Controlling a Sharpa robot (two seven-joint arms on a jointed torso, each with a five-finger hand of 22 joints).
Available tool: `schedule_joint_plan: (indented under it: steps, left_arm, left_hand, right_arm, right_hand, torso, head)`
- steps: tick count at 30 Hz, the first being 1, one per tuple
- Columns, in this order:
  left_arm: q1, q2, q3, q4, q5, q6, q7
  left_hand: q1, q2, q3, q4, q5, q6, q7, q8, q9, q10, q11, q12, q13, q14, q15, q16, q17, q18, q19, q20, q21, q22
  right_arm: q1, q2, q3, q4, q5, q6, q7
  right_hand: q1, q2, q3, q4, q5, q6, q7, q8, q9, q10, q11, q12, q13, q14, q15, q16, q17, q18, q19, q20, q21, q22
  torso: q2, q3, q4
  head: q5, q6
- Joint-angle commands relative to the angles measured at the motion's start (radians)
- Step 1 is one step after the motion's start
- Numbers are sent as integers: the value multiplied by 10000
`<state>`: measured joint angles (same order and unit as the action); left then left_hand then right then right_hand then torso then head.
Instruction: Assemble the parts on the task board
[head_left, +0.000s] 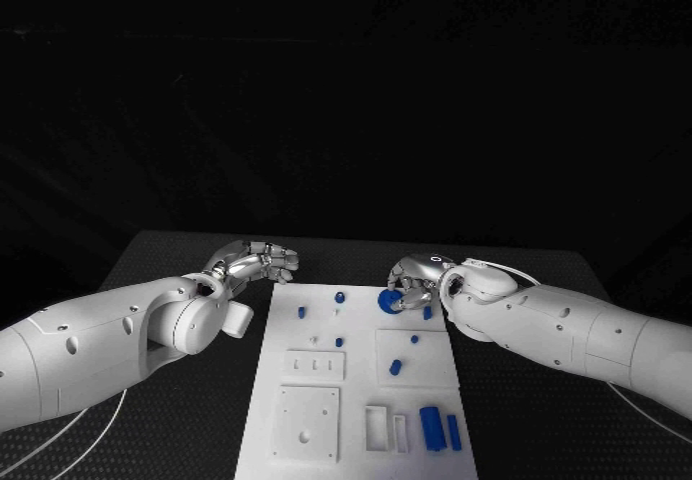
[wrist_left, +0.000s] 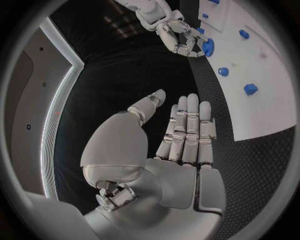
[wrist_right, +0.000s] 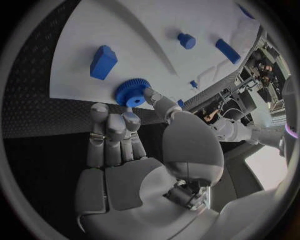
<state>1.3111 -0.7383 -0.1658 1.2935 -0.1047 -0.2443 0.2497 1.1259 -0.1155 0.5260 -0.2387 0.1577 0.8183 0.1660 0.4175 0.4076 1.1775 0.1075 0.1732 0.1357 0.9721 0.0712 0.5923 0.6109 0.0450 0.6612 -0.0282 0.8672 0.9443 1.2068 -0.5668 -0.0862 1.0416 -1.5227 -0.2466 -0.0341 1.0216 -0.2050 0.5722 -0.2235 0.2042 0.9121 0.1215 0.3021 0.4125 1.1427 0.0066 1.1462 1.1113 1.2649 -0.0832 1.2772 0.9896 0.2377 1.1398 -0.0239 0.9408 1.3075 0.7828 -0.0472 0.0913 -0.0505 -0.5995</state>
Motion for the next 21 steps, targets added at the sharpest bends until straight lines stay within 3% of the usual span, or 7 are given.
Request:
schedule_joint_plan:
  steps: [1, 8, 16, 21]
  left_arm:
    - [12, -2, 6, 43, -44, 158, 30]
    - [13, -1, 6, 44, -55, 165, 29]
    - [13, -20, 6, 48, -60, 166, 8]
    - [13, -26, 6, 56, -69, 173, 4]
  left_hand:
    - [-58, 42, 73, -14, -42, -17, 71, -59, 9, 23, 47, -39, 9, -53, -2, 68, -11, 195, -15, -5, 46, 17]
    - [-60, 40, 73, -16, -43, -19, 72, -61, 9, 23, 47, -43, 9, -55, -2, 70, -13, 194, -17, -4, 46, 17]
    - [-62, 43, 74, -16, -44, -20, 72, -62, 10, 23, 48, -45, 10, -57, -1, 71, -15, 194, -19, -3, 46, 17]
    - [-62, 44, 76, -17, -44, -21, 73, -63, 10, 23, 48, -47, 10, -58, -1, 72, -16, 194, -20, -3, 46, 18]
  right_arm:
    - [-131, 24, -77, 14, -141, 442, -175]
    - [-142, 57, -82, 20, -446, 403, -270]
    - [-178, -55, -92, -43, -668, 445, -303]
    - [-200, -73, -96, -27, -676, 488, -179]
  right_hand:
    - [-202, 11, -141, -12, 227, 26, 121, 2, -33, -808, 147, 52, -29, 34, -33, -60, 32, 241, -48, -57, 46, 172]
    - [-382, 22, -276, -30, 410, 29, 120, 7, -27, -823, 145, 78, -57, 45, -34, -77, 68, 241, -56, -69, 67, 165]
    - [191, 78, 190, -346, -199, 132, 83, 51, -3, -808, 109, 126, -130, 94, -65, -131, 125, 241, -49, -113, 77, 134]
    - [356, 8, 435, -402, -271, 134, 92, 42, -9, -815, 118, 142, -160, 103, -56, -157, 152, 241, -45, -90, 86, 131]
  torso:
    - [3, 6, -7]
    - [-1, 9, -3]
    - [-1, 16, -13]
    - [5, 20, -22]
  head:
    - [15, 4]
    - [13, -2]
    - [7, -21]
    - [9, -32]
